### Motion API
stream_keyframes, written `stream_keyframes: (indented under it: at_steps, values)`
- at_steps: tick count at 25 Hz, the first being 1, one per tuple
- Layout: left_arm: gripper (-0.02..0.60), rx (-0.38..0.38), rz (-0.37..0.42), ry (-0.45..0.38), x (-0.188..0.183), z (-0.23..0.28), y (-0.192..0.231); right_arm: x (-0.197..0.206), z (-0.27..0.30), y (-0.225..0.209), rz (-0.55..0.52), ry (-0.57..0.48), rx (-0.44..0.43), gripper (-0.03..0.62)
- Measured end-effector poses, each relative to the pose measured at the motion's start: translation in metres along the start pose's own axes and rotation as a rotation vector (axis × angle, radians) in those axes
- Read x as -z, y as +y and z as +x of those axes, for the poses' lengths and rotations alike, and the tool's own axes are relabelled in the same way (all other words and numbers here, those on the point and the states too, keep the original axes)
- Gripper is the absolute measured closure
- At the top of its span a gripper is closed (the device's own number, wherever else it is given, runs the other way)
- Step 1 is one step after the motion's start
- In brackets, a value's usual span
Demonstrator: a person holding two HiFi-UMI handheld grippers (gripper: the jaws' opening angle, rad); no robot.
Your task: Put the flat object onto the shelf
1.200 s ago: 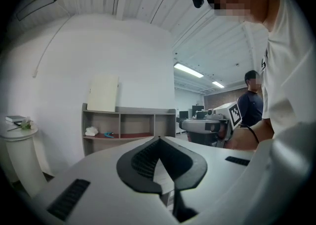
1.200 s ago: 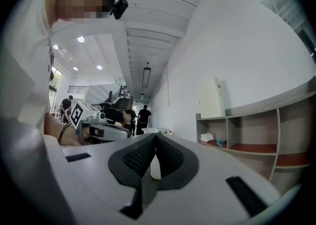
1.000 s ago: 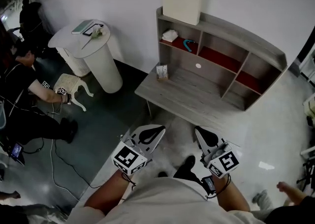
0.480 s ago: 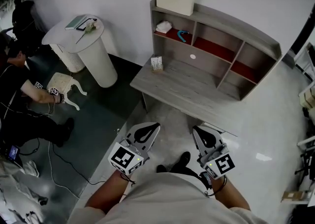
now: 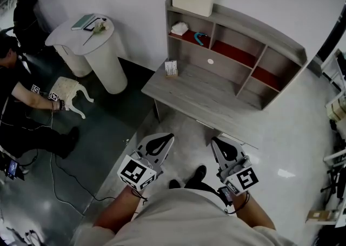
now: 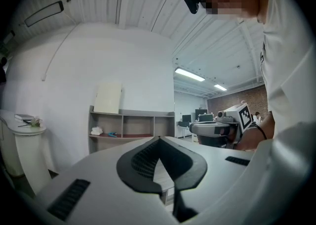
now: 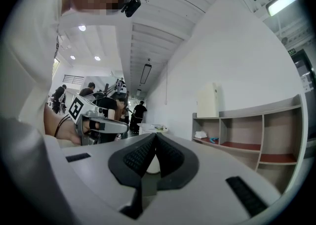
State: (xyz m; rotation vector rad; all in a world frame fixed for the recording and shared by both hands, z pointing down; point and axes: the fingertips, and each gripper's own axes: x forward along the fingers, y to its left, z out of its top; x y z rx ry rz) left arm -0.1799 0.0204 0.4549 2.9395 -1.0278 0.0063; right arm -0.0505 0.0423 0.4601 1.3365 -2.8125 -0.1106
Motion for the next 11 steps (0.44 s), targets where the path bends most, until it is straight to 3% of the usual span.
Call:
stream_keyframes:
  at_steps: [11]
  values:
    - [0.569,-0.001,0.02,-0.018,0.0088,-0.0083,-0.0054,0.0072,-0.0051,0.0064,-0.024,-0.014,-0.014,0.574]
